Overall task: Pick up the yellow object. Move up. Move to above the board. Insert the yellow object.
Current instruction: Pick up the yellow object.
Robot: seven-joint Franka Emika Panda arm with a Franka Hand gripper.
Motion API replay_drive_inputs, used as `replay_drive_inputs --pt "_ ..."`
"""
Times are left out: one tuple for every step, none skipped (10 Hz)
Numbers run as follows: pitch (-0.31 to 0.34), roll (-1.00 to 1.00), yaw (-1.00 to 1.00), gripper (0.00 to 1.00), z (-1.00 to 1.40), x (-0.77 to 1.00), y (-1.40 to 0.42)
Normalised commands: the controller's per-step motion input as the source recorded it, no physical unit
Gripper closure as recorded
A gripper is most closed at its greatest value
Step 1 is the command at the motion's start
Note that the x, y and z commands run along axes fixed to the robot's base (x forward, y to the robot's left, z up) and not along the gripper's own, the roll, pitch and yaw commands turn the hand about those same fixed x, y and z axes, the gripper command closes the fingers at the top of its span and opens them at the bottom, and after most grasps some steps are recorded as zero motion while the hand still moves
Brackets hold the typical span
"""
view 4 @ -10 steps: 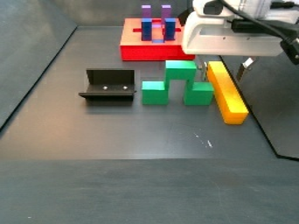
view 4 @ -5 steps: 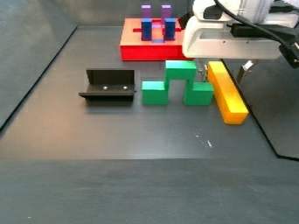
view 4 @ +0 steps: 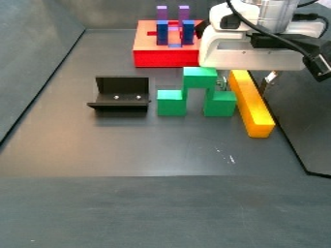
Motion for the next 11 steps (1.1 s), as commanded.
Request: replay_drive_inputs --pt "-0.040 0.15 0.00 0.00 -0.17 0.04 0.00" --pt "-0.031 0.15 0.00 0.00 -0.15 0.06 0.00" --pt "-0.017 0.15 0.00 0.00 -0.11 0.03 0.00" --pt "0.000 0.13 0.00 0.00 0.00 0.00 -0.01" --pt "0.000 0.13 0.00 0.00 0.00 0.00 -0.02" --pt "0.000 0.10 0.00 0.00 0.00 0.00 -0.03" --pt "0.000 0.09 0.00 0.00 -0.07 0.00 -0.03" --pt "0.000 0.09 0.00 0.00 0.00 0.00 -0.03" --pt "0.000 0.00 0.00 0.00 0.00 0.00 0.00" --pt "0.000 0.04 0.00 0.00 0.00 -0.01 0.00" --pt "0.000 0.02 0.00 0.00 0.00 0.00 0.00"
